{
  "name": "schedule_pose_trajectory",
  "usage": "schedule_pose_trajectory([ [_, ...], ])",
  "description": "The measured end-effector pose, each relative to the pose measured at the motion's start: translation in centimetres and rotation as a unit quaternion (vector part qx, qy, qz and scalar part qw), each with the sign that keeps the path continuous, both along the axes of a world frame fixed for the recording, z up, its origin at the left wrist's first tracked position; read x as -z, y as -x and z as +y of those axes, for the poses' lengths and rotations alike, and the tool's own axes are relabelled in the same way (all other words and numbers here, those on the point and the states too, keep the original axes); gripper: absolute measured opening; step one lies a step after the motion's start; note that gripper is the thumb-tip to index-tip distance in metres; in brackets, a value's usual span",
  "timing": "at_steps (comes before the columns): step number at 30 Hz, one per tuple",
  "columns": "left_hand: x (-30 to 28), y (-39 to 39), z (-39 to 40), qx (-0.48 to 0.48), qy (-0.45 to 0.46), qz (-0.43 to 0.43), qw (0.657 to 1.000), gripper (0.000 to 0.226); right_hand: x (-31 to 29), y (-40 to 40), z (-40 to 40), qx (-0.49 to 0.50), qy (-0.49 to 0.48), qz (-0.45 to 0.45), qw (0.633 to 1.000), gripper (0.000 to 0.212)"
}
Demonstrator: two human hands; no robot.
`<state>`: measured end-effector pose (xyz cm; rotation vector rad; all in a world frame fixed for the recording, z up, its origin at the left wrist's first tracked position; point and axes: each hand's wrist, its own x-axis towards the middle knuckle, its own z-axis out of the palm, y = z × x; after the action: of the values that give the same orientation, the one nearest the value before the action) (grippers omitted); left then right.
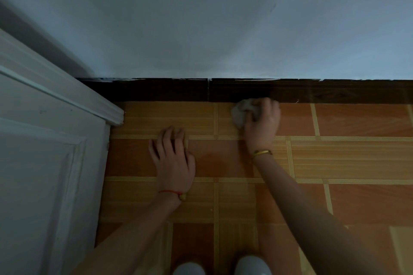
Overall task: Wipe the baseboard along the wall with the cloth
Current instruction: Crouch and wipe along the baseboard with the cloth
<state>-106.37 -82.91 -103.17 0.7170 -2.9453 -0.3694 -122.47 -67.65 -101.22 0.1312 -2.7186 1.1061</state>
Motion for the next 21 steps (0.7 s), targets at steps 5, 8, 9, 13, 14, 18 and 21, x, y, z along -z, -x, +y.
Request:
schedule_pose_trajectory([
  [5, -0.1, 0.0, 0.1, 0.001, 0.003, -0.015, 1.0, 0.053, -0.1, -0.1, 0.0, 0.035, 0.012, -0.009, 0.999, 0.027],
  [8, 0.0, 0.0, 0.2, -0.001, 0.002, -0.002, 1.0, 0.053, 0.2, -1.0, -2.3, -0.035, -0.001, -0.019, 0.999, 0.029],
  [9, 0.1, 0.0, 0.2, -0.001, 0.003, 0.002, 1.0, 0.053, 0.2, -1.3, -3.2, -0.066, -0.009, -0.017, 0.998, 0.029],
  [13, 0.0, 0.0, 0.2, 0.002, 0.013, 0.005, 1.0, 0.054, 0.0, -2.2, -6.2, -0.167, -0.02, -0.011, 0.986, 0.031],
  [14, 0.0, 0.0, 0.1, 0.002, 0.012, 0.004, 1.0, 0.054, -0.1, -2.1, -6.2, -0.175, -0.022, -0.011, 0.984, 0.032],
  [18, 0.0, -0.1, 0.1, 0.002, 0.003, 0.003, 1.0, 0.054, 0.1, -0.9, -2.4, -0.136, -0.05, 0.011, 0.989, 0.034],
  [21, 0.0, -0.1, 0.1, 0.002, 0.003, 0.004, 1.0, 0.053, 0.1, 0.3, 1.4, -0.041, -0.065, 0.004, 0.997, 0.028],
])
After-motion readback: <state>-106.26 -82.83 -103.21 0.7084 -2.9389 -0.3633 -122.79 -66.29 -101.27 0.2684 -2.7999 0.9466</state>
